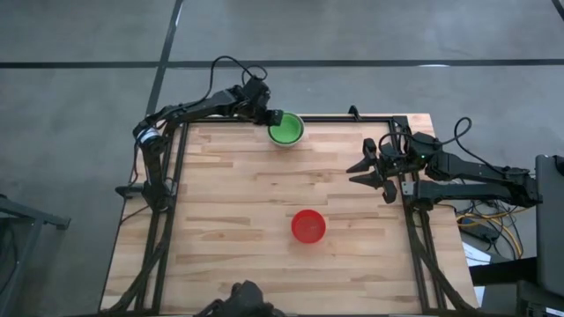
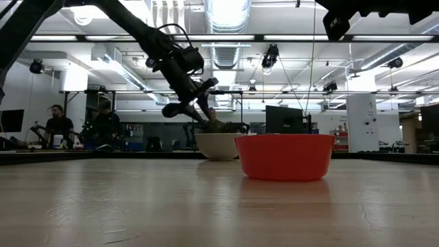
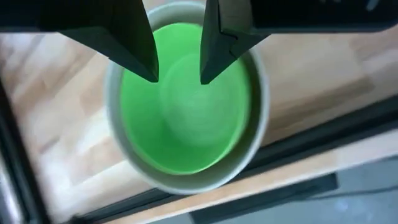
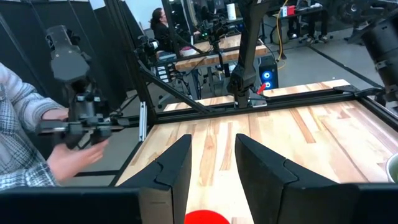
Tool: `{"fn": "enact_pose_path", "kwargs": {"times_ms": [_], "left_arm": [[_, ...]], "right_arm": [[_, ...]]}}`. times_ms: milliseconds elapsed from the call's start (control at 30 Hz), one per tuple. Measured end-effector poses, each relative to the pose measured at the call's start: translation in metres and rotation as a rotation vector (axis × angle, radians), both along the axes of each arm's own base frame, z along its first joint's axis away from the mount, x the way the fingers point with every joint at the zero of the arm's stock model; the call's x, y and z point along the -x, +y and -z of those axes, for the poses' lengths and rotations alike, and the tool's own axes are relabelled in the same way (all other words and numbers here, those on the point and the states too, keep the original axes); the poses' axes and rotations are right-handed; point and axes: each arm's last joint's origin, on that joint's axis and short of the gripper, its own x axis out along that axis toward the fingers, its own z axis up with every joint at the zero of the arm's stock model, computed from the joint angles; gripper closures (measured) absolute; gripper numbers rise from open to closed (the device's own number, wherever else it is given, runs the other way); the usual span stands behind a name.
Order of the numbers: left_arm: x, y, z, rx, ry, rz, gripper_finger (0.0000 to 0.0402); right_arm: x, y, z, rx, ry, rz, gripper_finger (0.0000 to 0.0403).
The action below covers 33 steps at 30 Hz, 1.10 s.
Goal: Nest bowls inside each other
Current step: Stack the red bowl on top of the green bowl
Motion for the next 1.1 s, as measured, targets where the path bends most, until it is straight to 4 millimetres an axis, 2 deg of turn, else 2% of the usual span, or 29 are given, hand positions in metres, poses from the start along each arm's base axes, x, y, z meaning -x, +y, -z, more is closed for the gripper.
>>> {"fn": "enact_pose_path", "kwargs": {"times_ms": [267, 500, 667, 800, 900, 1100], "left_arm": [[-0.020, -0.017, -0.022, -0.153, -0.134, 0.103, 0.0280], [-0.031, -0.046, -0.040, -0.290, -0.122, 0.134, 0.0280], [-0.029, -0.066, -0.051, -0.380, -0.109, 0.165, 0.0280], [-0.021, -0.084, -0.058, -0.450, -0.153, 0.155, 0.0280], [-0.007, -0.099, -0.062, -0.504, -0.230, 0.146, 0.0280], [0.034, -0.127, -0.066, -0.650, -0.362, 0.179, 0.0280]], "right_arm": [[0.000, 0.000, 0.000, 0.000, 0.000, 0.001, 0.0282], [0.000, 0.000, 0.000, 0.000, 0.001, 0.000, 0.0282], [0.000, 0.000, 0.000, 0.000, 0.001, 0.000, 0.0282], [0.000, 0.000, 0.000, 0.000, 0.001, 0.000, 0.0282], [0.000, 0.000, 0.000, 0.000, 0.001, 0.000, 0.0282], [0.000, 0.000, 0.000, 0.000, 0.000, 0.000, 0.0282]]}}
